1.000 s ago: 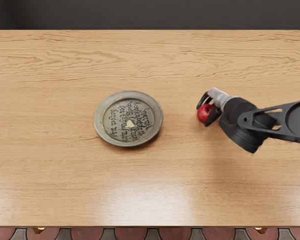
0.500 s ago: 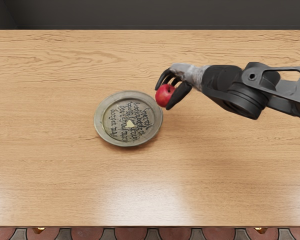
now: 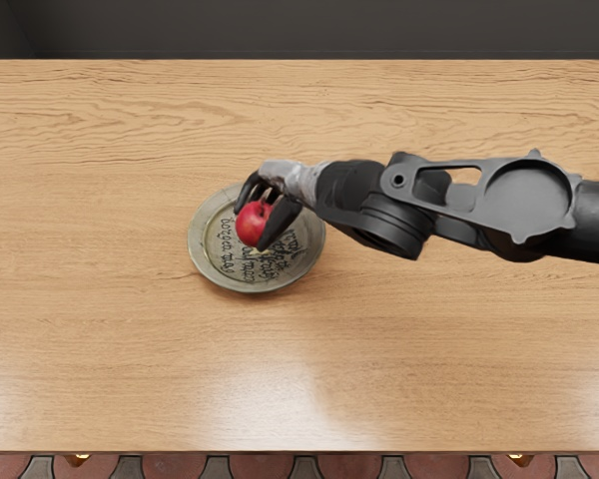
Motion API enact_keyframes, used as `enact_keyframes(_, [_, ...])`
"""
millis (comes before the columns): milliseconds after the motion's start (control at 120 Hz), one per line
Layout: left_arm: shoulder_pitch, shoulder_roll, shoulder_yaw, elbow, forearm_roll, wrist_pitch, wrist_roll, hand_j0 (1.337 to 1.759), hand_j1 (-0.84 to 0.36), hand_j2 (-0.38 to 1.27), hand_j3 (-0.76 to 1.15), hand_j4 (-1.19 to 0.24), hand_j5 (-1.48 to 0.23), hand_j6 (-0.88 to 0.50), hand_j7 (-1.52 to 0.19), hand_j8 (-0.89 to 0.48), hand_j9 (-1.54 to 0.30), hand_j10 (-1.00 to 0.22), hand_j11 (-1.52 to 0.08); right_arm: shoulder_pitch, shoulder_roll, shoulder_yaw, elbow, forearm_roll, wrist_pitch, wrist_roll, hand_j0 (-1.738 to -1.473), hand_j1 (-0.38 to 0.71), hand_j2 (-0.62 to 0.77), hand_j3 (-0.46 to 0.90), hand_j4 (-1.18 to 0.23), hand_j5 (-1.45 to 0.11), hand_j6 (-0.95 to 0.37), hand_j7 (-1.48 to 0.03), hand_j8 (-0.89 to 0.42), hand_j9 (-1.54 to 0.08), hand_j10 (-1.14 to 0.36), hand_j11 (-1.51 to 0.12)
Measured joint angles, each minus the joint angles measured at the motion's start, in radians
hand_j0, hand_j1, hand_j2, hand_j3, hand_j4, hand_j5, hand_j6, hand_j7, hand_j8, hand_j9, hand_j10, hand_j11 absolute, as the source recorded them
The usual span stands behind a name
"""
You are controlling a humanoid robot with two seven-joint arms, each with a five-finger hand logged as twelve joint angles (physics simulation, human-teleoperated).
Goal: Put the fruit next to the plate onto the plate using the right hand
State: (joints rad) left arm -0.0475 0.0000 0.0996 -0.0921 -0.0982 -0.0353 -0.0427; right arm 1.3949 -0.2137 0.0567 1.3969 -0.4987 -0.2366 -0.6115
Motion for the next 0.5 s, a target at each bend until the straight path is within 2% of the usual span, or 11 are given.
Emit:
enact_keyframes(175, [0.0, 0.0, 0.0, 0.0, 0.0, 0.0, 0.0, 1.658, 0.07, 0.05, 0.0, -0.23, -0.3, -0.23, -0.3, -0.23, -0.3, -0.23, -0.3, -0.01, 0.019, 0.0, -0.024, -0.005, 0.001, -0.001, -1.651, 0.31, 0.2, 0.0, -0.56, -1.06, -0.26, -1.02, -0.24, -1.03, -0.52, -1.03])
enact_keyframes(342, [0.0, 0.0, 0.0, 0.0, 0.0, 0.0, 0.0, 1.658, 0.07, 0.05, 0.0, -0.23, -0.3, -0.23, -0.3, -0.23, -0.3, -0.23, -0.3, -0.017, 0.022, -0.001, -0.037, -0.008, -0.002, 0.0, -1.653, 0.28, 0.16, 0.0, -0.65, -0.91, -0.35, -0.89, -0.33, -0.89, -0.59, -0.89])
enact_keyframes(392, [0.0, 0.0, 0.0, 0.0, 0.0, 0.0, 0.0, 1.658, 0.07, 0.05, 0.0, -0.23, -0.3, -0.23, -0.3, -0.23, -0.3, -0.23, -0.3, -0.018, 0.022, -0.001, -0.04, -0.009, -0.002, 0.0, -1.654, 0.27, 0.14, 0.0, -0.62, -0.86, -0.37, -0.84, -0.35, -0.85, -0.6, -0.85])
enact_keyframes(500, [0.0, 0.0, 0.0, 0.0, 0.0, 0.0, 0.0, 1.658, 0.07, 0.05, 0.0, -0.23, -0.3, -0.23, -0.3, -0.23, -0.3, -0.23, -0.3, -0.02, 0.022, -0.001, -0.042, -0.009, -0.004, 0.0, -1.656, 0.21, 0.05, 0.0, -0.53, -0.72, -0.38, -0.71, -0.37, -0.71, -0.52, -0.72])
